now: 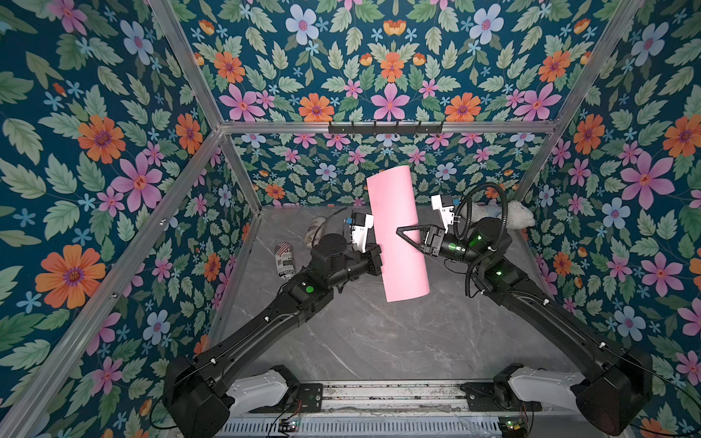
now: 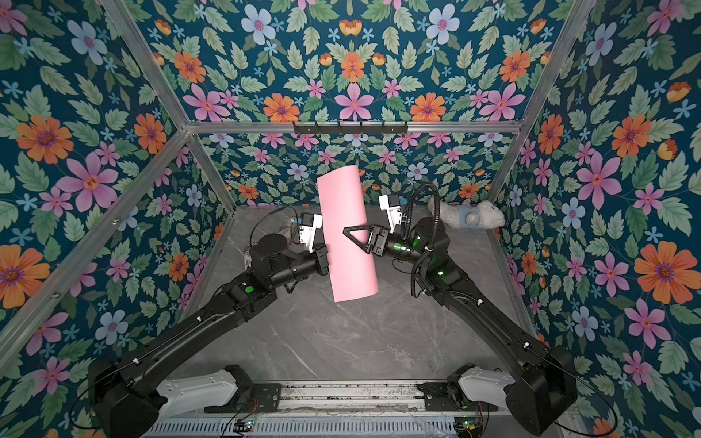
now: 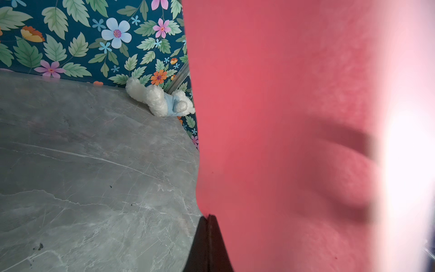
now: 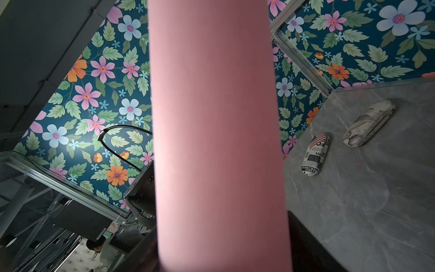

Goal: Fold the rectangular paper in half along the long edge
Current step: Fold the paper.

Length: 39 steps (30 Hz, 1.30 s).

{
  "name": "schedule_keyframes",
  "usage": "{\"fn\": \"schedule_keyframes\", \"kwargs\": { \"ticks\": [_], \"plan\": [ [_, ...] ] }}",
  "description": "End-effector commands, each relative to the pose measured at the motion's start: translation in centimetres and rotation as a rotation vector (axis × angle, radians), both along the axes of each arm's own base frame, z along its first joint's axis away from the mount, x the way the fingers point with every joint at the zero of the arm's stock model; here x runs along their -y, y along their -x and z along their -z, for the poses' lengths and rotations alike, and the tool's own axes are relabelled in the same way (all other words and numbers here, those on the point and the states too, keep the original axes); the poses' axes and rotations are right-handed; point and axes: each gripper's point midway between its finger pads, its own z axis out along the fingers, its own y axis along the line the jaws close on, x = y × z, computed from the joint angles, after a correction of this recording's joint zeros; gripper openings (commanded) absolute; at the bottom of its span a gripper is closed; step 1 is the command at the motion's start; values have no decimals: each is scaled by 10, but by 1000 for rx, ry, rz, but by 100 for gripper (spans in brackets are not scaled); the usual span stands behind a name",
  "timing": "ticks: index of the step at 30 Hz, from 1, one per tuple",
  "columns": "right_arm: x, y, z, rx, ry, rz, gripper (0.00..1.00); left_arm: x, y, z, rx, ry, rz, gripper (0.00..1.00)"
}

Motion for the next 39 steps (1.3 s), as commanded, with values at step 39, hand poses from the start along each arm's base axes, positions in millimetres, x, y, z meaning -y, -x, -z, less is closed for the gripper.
{"fn": "schedule_keyframes", "kwargs": {
  "ticks": [39],
  "plan": [
    [7, 18, -14, 59, -43, -65, 54, -4, 6, -10, 29, -27, 3, 0]
  ]
}}
